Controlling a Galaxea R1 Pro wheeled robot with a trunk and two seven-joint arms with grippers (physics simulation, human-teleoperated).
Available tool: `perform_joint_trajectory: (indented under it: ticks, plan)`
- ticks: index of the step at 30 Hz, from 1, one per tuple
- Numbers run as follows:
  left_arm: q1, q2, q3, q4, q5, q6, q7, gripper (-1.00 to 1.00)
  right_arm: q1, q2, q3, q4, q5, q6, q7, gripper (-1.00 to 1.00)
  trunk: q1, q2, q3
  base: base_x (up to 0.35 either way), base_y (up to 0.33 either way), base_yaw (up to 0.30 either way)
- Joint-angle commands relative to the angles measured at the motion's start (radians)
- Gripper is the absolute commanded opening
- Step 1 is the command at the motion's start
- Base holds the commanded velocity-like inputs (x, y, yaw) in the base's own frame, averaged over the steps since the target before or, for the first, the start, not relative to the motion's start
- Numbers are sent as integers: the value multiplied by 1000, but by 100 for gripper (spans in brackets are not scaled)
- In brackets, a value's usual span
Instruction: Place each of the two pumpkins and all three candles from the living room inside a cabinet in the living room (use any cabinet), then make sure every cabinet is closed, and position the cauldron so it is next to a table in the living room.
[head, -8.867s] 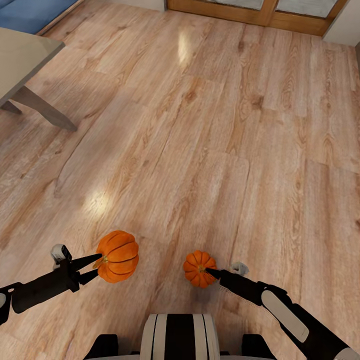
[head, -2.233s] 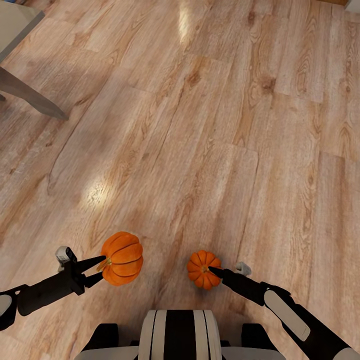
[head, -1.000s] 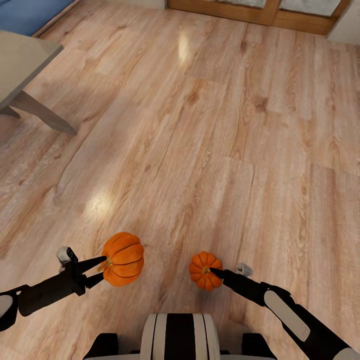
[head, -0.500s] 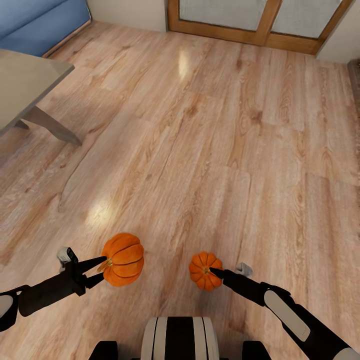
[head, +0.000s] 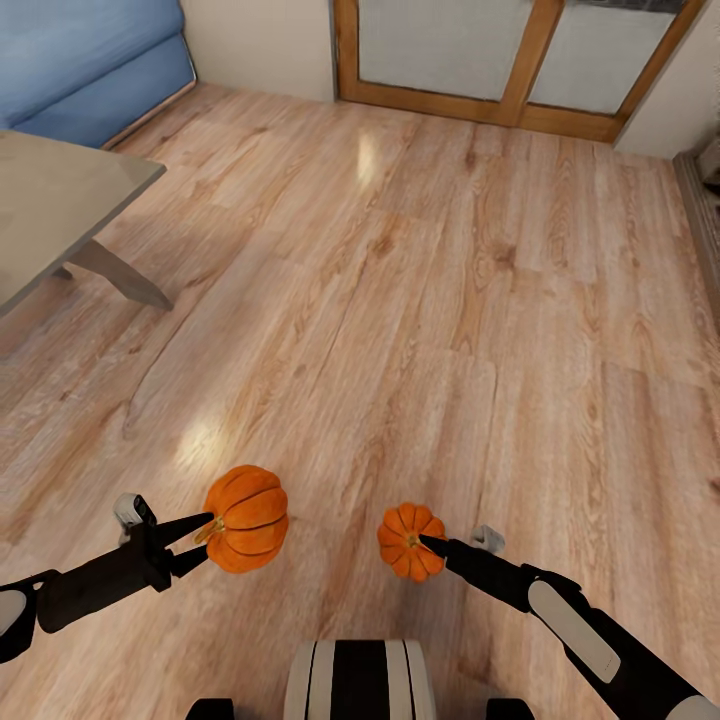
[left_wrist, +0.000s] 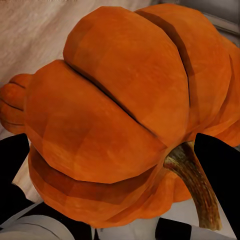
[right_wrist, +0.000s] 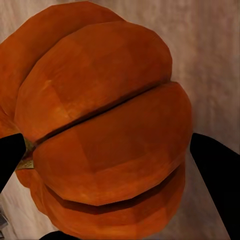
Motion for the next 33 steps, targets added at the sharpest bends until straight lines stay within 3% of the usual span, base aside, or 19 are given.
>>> perform_joint_trajectory:
  ticks: [1,33]
  plan:
    - [-1,1,-1,1,-4,1,-7,-100,-1,-1,2,0,-5,2,1,-100,-1,0,3,0,0,0]
    - [-1,0,-21,2,-4,-1,-7,-100,-1,-3,2,-11,-14,3,-2,-100,-15,8,127,0,0,0]
